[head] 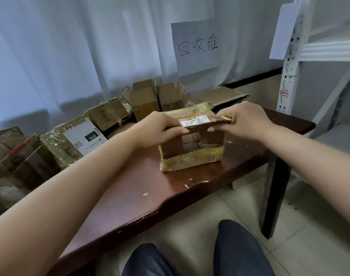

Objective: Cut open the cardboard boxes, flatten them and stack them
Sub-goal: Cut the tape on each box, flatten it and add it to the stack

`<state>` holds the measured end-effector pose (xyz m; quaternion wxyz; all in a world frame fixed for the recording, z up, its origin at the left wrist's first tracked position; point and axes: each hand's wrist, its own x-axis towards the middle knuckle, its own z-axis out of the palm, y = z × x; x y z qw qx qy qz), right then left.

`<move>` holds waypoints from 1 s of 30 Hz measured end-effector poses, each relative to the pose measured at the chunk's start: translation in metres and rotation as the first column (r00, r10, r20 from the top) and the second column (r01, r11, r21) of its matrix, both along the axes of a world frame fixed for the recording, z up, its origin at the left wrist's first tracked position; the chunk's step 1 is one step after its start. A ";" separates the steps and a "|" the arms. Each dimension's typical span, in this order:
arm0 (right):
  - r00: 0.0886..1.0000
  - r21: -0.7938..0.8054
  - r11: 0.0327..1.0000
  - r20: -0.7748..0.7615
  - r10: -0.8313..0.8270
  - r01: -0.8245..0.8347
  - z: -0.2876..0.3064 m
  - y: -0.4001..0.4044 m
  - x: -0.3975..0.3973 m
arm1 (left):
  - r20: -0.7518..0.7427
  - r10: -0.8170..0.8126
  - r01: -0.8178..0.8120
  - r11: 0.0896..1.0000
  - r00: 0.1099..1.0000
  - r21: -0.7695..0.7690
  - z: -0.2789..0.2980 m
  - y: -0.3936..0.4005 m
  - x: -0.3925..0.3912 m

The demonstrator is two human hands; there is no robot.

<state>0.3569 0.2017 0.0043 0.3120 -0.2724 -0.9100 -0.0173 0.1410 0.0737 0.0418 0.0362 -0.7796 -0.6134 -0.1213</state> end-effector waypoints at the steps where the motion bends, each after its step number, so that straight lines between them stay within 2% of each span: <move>1: 0.998 -0.027 0.999 -0.060 -0.034 0.033 0.001 -0.003 -0.002 | 0.066 0.018 -0.019 1.000 0.998 0.011 0.003 -0.002 -0.004; 5: 0.958 -0.101 0.993 -0.274 -0.084 0.059 -0.003 -0.011 -0.006 | 0.169 0.130 -0.141 0.988 0.977 0.057 -0.001 0.000 -0.011; 9: 0.957 -0.132 0.991 -0.284 -0.060 0.023 -0.006 -0.010 -0.004 | 0.369 0.225 -0.261 0.964 0.902 0.048 -0.009 0.016 -0.014; 14: 0.922 -0.371 0.923 -0.311 -0.232 0.107 -0.011 0.002 -0.020 | 0.430 0.176 -0.229 0.971 0.885 0.072 -0.014 0.030 -0.013; 19: 0.930 -0.485 0.865 -0.242 -0.277 0.131 -0.009 0.011 -0.036 | 0.326 0.188 -0.238 0.963 0.927 0.122 -0.017 0.035 -0.019; 20: 0.937 -0.481 0.866 -0.217 -0.273 0.141 -0.007 0.014 -0.038 | 0.235 0.208 -0.252 0.951 0.950 0.177 -0.016 0.036 -0.020; 22: 0.945 -0.443 0.881 -0.184 -0.272 0.168 -0.005 0.018 -0.043 | -0.071 0.212 -0.176 0.924 0.975 0.339 -0.016 0.039 -0.019; 23: 0.941 -0.417 0.888 -0.180 -0.288 0.193 -0.006 0.020 -0.046 | -0.205 0.176 -0.098 0.935 0.963 0.341 -0.017 0.041 -0.019; 24: 0.931 -0.389 0.893 -0.184 -0.315 0.225 -0.007 0.020 -0.049 | -0.262 0.130 -0.055 0.960 0.956 0.276 -0.020 0.042 -0.019; 27: 0.892 -0.330 0.900 -0.254 -0.374 0.284 -0.013 0.010 -0.050 | -0.158 0.083 -0.070 0.994 0.984 0.081 -0.035 0.044 -0.032; 28: 0.889 -0.279 0.926 -0.311 -0.337 0.254 -0.018 0.005 -0.049 | -0.114 0.067 -0.062 0.997 0.991 0.053 -0.038 0.046 -0.036; 30: 0.921 -0.075 0.992 -0.370 -0.123 0.103 -0.034 -0.006 -0.048 | -0.047 0.060 -0.061 0.998 0.997 -0.004 -0.041 0.049 -0.038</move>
